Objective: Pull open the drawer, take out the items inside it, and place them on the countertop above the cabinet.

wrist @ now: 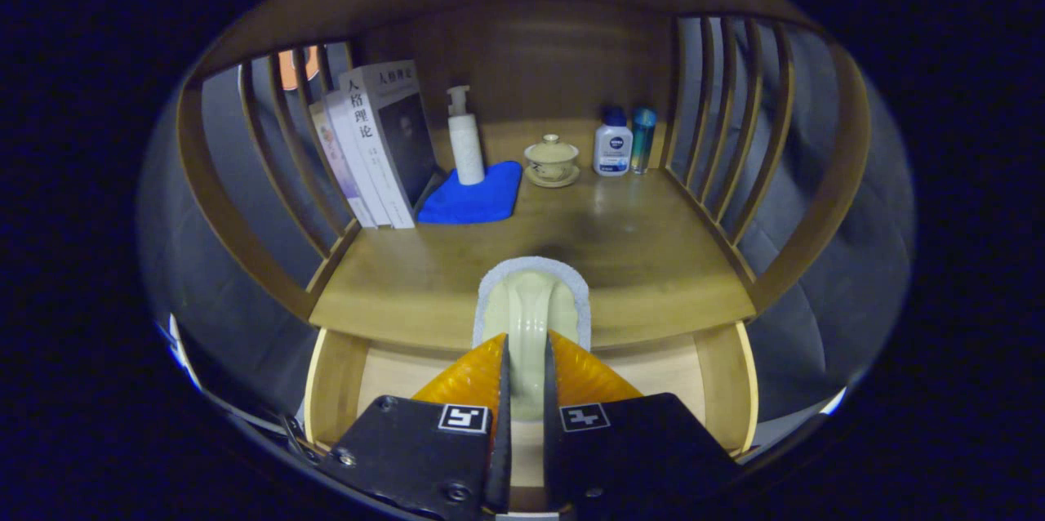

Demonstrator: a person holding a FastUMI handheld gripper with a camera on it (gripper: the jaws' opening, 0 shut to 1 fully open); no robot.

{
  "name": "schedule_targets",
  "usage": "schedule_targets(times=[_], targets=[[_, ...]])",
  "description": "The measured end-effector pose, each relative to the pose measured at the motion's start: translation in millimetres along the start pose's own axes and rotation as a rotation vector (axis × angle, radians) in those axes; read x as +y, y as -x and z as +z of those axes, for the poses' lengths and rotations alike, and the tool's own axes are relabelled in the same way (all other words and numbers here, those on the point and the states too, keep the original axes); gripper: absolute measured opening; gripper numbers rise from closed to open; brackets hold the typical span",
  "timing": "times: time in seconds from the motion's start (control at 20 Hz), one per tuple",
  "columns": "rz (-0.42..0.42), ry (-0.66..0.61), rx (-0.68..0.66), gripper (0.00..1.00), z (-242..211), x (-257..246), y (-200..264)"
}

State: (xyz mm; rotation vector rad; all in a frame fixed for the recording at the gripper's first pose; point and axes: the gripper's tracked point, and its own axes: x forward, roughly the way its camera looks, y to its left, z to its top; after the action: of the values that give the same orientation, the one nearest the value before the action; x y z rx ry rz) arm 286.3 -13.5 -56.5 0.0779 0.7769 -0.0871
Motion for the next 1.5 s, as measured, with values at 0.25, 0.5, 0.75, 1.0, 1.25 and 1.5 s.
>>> schedule_targets(times=[0.25, 0.5, 0.75, 1.0, 1.25, 1.5], targets=[[-0.046, 0.006, -0.008, 0.19, 20.2, 2.5, -25.7], [-0.081, 0.000, -0.016, 0.19, 43.5, -2.2, -49.7], [-0.083, -0.013, -0.003, 0.19, 45.7, 1.0, -79.9], [-0.098, -0.021, -0.012, 0.19, 49.5, 1.2, -95.0], [-0.105, -0.022, -0.017, 0.25, 50.8, -0.9, -91.8], [0.000, -0.055, -0.124, 0.46, 64.4, 13.8, -56.3]])
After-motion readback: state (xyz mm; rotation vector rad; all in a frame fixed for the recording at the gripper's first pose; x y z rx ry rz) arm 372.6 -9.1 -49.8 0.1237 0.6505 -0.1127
